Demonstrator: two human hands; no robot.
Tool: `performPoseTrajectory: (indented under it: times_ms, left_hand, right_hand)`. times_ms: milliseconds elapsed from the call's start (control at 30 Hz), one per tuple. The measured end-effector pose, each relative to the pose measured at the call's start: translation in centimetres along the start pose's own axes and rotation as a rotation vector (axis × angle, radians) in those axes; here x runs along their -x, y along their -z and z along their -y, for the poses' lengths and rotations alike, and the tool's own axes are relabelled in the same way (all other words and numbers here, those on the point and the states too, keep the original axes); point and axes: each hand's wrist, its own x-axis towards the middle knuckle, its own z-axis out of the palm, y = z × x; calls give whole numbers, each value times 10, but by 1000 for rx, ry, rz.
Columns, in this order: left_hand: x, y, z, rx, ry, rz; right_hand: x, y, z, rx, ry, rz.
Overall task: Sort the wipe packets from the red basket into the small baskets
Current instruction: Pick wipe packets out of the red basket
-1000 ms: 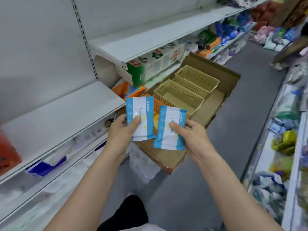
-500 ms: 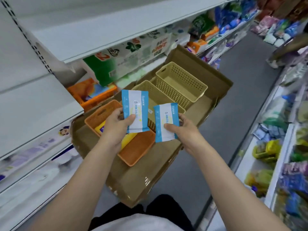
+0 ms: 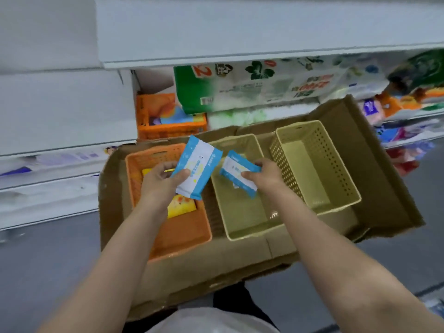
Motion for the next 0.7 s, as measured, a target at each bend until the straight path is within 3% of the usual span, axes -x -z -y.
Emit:
performPoseTrajectory:
  times_ms: [233,400,567,633,700]
  left_hand:
    - [-19,-22,35,145,89,-122]
    - [-26,-23,45,169,150,-184]
    - [-30,-20,48,142,180,-235]
    - [-31,-20,48,124,173,-208]
    - [-34,-22,47,91,170,-173]
  right_hand:
    - [-78,-27,7,191,126,177]
    - [-105,-54,3,347,110,65]
    - [-108,-67,-11,529,245,26]
    - [-105,-68,-12,511,276,38]
    - [-98,-62,-1,313,241,27]
